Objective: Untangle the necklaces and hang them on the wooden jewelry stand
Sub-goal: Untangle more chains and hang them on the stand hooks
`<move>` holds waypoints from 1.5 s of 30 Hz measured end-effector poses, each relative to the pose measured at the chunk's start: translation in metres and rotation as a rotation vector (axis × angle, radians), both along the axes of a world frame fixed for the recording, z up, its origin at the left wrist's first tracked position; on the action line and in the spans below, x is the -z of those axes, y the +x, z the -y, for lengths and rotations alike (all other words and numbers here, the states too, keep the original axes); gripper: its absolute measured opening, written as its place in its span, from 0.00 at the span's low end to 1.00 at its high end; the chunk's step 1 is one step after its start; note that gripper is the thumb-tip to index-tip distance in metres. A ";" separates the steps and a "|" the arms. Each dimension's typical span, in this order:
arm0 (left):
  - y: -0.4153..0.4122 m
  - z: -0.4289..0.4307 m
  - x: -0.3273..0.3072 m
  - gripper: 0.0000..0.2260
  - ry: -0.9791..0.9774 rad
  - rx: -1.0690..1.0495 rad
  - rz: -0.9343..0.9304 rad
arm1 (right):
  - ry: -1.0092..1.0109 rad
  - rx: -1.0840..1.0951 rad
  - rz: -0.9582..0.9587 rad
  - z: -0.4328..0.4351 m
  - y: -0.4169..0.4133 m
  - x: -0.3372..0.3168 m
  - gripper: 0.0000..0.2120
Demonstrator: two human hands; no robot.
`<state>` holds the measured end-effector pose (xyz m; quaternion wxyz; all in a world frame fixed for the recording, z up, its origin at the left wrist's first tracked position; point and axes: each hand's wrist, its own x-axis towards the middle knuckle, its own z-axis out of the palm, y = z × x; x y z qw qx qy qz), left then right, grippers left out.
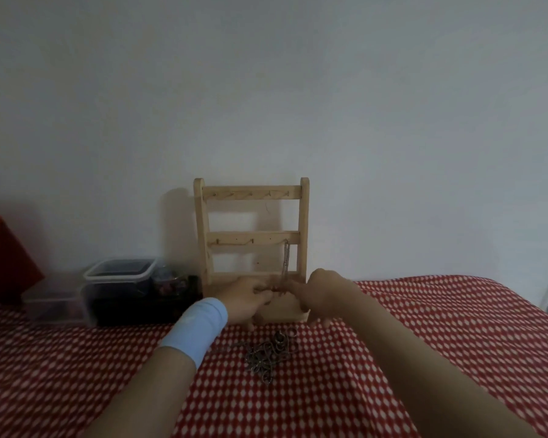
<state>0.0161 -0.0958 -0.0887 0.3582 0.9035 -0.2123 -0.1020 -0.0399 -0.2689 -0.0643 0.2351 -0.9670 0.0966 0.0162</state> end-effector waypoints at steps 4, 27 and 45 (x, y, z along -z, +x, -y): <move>0.009 -0.035 -0.004 0.10 -0.031 -0.003 0.022 | -0.014 -0.144 0.012 -0.016 0.007 -0.006 0.21; 0.013 -0.098 0.013 0.10 -0.671 -0.029 -0.346 | 0.621 -0.524 -0.008 -0.075 0.053 0.047 0.12; 0.008 -0.152 -0.025 0.06 0.490 -0.106 0.019 | 0.238 -0.624 -0.143 -0.077 0.047 0.041 0.15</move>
